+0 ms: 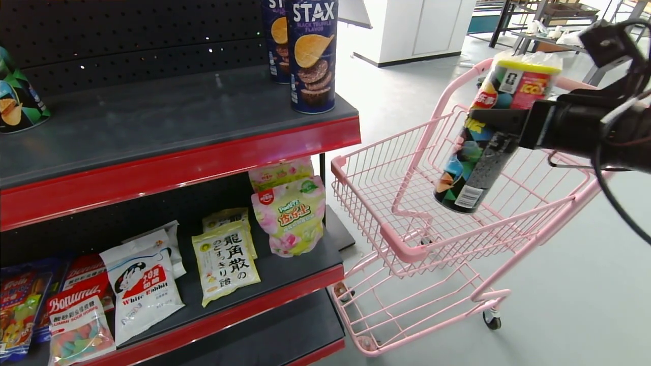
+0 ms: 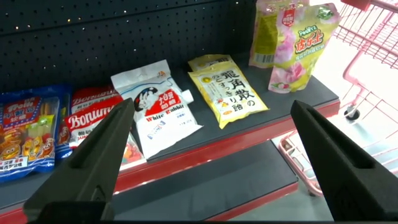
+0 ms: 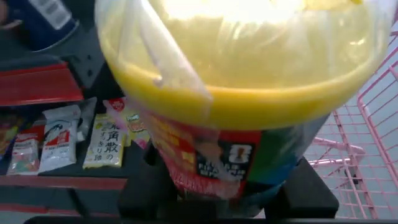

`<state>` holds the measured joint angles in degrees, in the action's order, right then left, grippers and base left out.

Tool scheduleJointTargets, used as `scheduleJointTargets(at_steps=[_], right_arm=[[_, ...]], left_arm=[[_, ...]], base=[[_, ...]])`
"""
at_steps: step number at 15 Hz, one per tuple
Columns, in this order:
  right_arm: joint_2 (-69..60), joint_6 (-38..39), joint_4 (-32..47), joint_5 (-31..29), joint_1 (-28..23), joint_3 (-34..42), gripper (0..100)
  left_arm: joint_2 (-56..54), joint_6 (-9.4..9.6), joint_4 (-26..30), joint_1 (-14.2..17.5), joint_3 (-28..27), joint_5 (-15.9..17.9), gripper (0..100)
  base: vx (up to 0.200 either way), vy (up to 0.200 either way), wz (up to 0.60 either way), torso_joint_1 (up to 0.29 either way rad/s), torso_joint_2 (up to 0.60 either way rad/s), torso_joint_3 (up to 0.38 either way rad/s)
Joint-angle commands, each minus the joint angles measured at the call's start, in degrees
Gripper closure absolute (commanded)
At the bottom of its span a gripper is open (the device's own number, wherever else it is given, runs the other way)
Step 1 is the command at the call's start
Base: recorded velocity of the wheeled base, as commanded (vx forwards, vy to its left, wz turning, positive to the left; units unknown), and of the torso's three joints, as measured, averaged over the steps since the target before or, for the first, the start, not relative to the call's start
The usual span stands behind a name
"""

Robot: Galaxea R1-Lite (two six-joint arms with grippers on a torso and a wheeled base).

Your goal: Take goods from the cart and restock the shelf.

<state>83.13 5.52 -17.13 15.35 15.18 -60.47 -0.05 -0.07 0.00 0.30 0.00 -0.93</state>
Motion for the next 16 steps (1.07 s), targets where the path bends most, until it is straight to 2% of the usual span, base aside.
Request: scheduleJointTargets(at_steps=[1, 3, 6, 16], right_arm=[[-15.63, 0.01, 10.27, 4.43, 6.36, 4.92, 100], [-19.85, -2.62, 13.7, 6.01, 8.82, 10.19, 100], [-21.34, -6.84, 13.52, 5.66, 9.78, 16.43, 100], [-18.97, -7.72, 13.88, 4.87, 11.01, 16.87, 100]], left_arm=[[0.05, -0.01, 0.0, 0.05, 0.0, -0.04, 0], [0.05, -0.01, 0.0, -0.04, 0.0, -0.04, 0], [0.05, -0.01, 0.0, 0.05, 0.0, -0.04, 0], [0.05, -0.01, 0.0, -0.04, 0.0, -0.04, 0]], base=[[0.0, 0.0, 0.0, 0.0, 0.0, 0.0], [0.0, 0.0, 0.0, 0.0, 0.0, 0.0], [0.0, 0.0, 0.0, 0.0, 0.0, 0.0], [0.0, 0.0, 0.0, 0.0, 0.0, 0.0]])
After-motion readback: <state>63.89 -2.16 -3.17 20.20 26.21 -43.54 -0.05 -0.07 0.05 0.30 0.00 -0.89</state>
